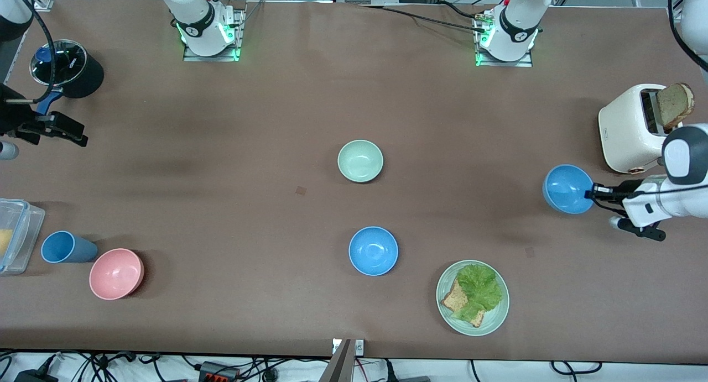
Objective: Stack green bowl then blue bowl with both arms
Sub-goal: 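Grasp the blue bowl rim with the left gripper and lift it, then carry the blue bowl over the green bowl and lower it in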
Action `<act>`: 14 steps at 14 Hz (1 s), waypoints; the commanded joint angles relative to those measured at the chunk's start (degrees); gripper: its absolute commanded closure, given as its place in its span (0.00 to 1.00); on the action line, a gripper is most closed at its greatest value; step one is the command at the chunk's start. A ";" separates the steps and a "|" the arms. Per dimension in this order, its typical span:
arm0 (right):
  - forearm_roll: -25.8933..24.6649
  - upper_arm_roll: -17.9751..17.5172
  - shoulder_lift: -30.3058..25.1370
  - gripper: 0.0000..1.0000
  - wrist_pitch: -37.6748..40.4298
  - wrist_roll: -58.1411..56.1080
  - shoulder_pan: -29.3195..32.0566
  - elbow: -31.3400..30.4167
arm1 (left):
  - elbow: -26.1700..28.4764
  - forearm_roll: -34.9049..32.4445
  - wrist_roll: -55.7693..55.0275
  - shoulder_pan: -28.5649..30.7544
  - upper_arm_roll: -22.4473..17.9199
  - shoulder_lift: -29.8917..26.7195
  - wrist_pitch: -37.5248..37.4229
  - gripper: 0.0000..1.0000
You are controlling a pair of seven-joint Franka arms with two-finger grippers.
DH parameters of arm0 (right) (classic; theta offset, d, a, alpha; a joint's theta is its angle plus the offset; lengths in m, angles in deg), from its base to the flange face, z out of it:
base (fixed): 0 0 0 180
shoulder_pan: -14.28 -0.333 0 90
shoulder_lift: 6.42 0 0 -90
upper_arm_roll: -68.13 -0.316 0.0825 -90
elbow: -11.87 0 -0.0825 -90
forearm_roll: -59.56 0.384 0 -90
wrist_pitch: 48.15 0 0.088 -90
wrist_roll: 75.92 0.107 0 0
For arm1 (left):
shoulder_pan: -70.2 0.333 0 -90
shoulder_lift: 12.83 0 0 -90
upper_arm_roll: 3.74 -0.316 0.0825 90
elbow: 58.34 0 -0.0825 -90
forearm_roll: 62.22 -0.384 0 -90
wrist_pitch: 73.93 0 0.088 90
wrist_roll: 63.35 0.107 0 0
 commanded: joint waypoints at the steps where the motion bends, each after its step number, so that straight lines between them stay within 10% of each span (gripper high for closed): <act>1: 0.65 0.52 -1.61 0.00 0.57 -1.00 -0.56 -1.69 | 0.89 1.40 -8.40 0.56 7.35 -2.45 -3.03 1.00; 6: 1.09 0.43 -1.87 0.00 1.54 -0.04 -0.83 -1.69 | 0.45 3.86 -30.90 -1.71 21.77 -1.58 -2.43 1.00; 14: 0.82 0.43 -2.05 0.00 0.84 -0.04 -0.92 -1.96 | 0.80 2.20 -45.87 -24.73 19.26 5.45 13.29 1.00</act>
